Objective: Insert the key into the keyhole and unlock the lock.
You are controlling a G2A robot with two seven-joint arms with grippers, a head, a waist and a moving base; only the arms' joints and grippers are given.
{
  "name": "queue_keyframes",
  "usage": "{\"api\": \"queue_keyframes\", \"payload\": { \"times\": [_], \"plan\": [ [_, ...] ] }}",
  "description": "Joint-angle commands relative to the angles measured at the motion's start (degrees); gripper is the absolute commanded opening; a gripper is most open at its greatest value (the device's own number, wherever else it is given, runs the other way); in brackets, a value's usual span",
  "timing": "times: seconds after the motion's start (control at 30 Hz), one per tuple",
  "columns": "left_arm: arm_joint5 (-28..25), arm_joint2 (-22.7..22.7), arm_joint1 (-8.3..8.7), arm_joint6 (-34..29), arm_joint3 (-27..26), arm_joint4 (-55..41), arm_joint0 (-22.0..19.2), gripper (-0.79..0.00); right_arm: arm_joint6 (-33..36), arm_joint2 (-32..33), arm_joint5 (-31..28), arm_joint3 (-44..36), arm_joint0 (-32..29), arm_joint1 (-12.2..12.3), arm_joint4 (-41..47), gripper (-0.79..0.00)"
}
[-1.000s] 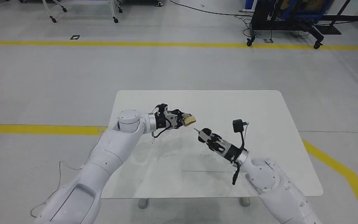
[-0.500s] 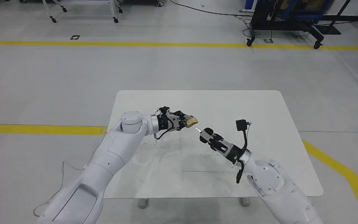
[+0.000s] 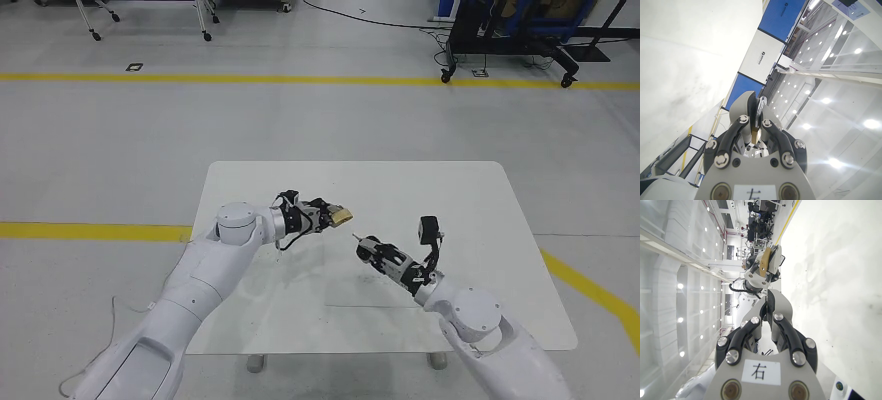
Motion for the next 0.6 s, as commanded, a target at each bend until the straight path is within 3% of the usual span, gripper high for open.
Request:
{"api": "queue_keyframes", "payload": {
  "times": [0.0,0.57],
  "plan": [
    [0.38,0.21,-0.06,0.61,-0.27,0.75,0.05,-0.785,-0.51,0.12,1.75,-0.35,0.01,-0.10,1.17,-0.785],
    [1.23,0.41,-0.57,2.88,-0.71,4.10,0.12,-0.785,-5.91,-4.04,6.66,3.86,6.05,-2.31,7.62,-0.785]
  ]
}}
